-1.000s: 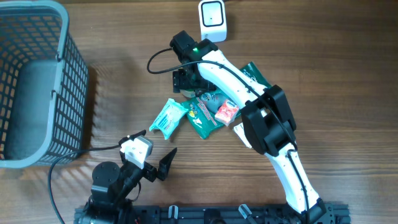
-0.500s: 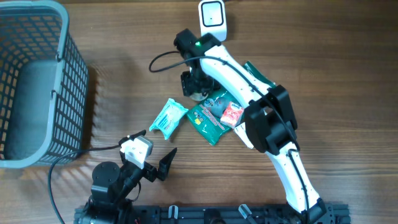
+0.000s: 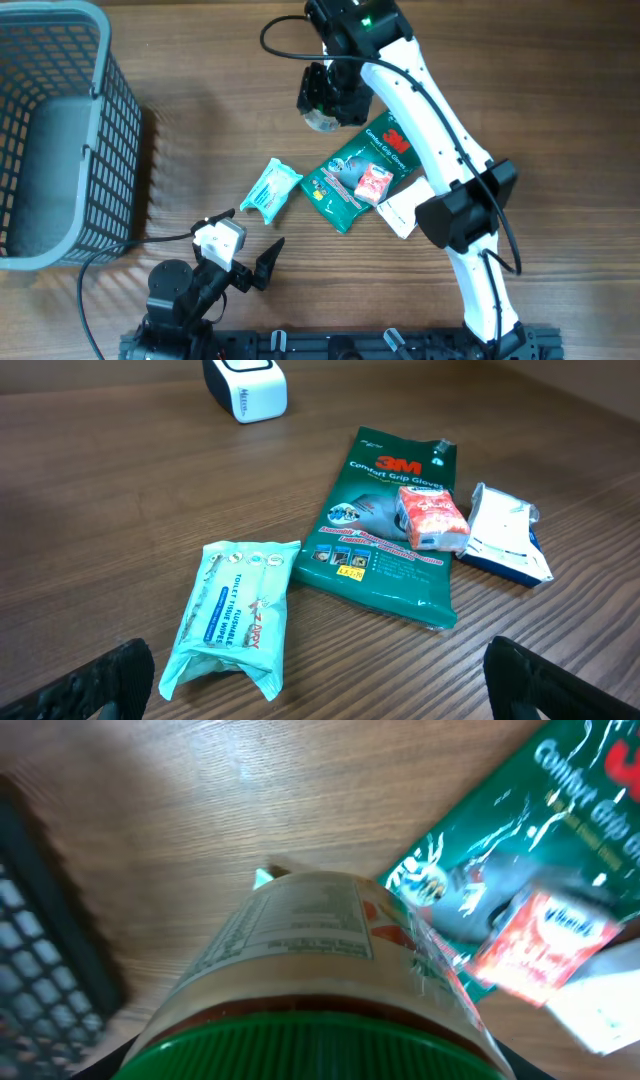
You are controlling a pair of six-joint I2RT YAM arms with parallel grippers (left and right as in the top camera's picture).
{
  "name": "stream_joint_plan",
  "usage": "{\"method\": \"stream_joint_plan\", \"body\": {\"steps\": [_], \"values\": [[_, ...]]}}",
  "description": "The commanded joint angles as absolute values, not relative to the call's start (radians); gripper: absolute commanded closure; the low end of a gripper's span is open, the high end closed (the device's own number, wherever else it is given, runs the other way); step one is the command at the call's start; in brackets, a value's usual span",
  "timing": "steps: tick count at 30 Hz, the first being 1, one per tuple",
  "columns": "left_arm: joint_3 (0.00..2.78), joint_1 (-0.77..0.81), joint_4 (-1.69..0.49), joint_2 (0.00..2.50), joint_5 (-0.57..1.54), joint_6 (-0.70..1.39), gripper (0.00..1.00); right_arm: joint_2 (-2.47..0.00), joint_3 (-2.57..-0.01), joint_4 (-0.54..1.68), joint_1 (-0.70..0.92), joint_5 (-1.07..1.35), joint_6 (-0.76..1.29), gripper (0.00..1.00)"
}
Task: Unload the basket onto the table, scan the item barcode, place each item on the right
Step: 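Carry the jar to the far right edge of the table and release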
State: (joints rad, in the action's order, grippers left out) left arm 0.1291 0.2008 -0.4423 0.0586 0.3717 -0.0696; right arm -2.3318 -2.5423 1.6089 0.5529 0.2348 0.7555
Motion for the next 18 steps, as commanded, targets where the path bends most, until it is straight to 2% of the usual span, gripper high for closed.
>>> {"method": "stream_joint_plan", "body": {"steps": [1, 5, 18], "values": [[0.131, 0.197, -0.45, 0.048, 0.373, -0.072, 0.0, -2.284, -2.571, 1.608, 0.569, 0.302, 0.879, 0.41], [0.131, 0.197, -0.45, 0.048, 0.373, -0.072, 0.0, -2.241, -2.571, 1.608, 0.599, 0.321, 0.894, 0.46], [0.131, 0.197, -0.45, 0.048, 0.373, -0.072, 0.0, -1.906, -2.571, 1.608, 0.752, 0.304, 0.89, 0.45]]}}
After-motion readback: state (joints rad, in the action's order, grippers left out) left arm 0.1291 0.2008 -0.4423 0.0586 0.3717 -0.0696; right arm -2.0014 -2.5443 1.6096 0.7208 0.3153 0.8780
